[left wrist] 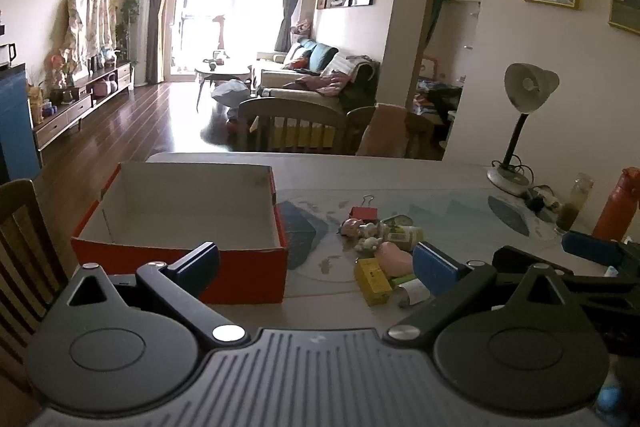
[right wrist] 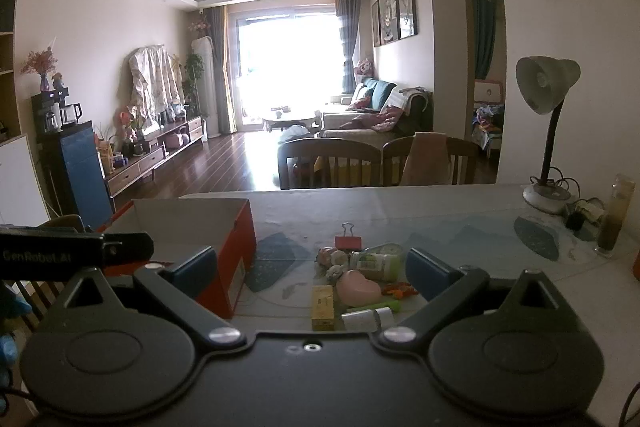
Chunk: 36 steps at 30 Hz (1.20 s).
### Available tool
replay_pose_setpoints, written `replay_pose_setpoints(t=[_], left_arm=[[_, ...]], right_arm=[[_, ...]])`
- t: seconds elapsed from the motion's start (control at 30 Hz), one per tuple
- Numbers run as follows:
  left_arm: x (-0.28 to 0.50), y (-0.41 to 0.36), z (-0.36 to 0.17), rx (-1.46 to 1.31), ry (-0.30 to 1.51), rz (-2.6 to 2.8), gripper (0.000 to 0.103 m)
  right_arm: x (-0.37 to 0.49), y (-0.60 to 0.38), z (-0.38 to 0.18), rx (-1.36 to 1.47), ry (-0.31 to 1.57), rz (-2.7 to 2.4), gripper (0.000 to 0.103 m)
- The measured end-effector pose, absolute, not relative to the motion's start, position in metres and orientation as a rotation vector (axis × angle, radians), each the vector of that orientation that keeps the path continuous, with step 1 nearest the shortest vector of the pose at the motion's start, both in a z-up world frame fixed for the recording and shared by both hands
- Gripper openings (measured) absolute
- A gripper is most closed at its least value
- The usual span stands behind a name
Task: Organize rigid objects
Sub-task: 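Move both grippers toward the yellow box and teal stone on the table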
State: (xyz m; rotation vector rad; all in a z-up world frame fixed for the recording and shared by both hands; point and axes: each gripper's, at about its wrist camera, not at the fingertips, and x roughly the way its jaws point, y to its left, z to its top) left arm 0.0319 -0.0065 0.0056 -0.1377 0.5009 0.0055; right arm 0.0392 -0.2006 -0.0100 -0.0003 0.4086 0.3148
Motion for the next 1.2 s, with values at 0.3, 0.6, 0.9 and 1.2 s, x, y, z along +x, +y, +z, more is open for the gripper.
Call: replay_pose_setpoints(t=[0.3, 0.6, 0.9, 1.2], left_arm=[[0.032, -0.013, 0.010, -0.135, 0.485, -0.009, 0.103], [0.048, -0.026, 0.001, -0.129, 0.526, -0.025, 0.103], [0.094, -0.047, -0.029, -0.110, 0.620, -0.036, 0.103], [0.160, -0.071, -0.068, -0.092, 0.724, -0.006, 0.103]], right_arm=[[0.035, -0.206, -0.004, 0.003, 0.405, 0.306, 0.098], [0.041, -0.218, -0.009, -0.007, 0.441, 0.298, 0.098], [0.084, -0.237, -0.055, -0.084, 0.565, 0.311, 0.087], [0.130, -0.244, -0.102, -0.189, 0.684, 0.435, 0.077]])
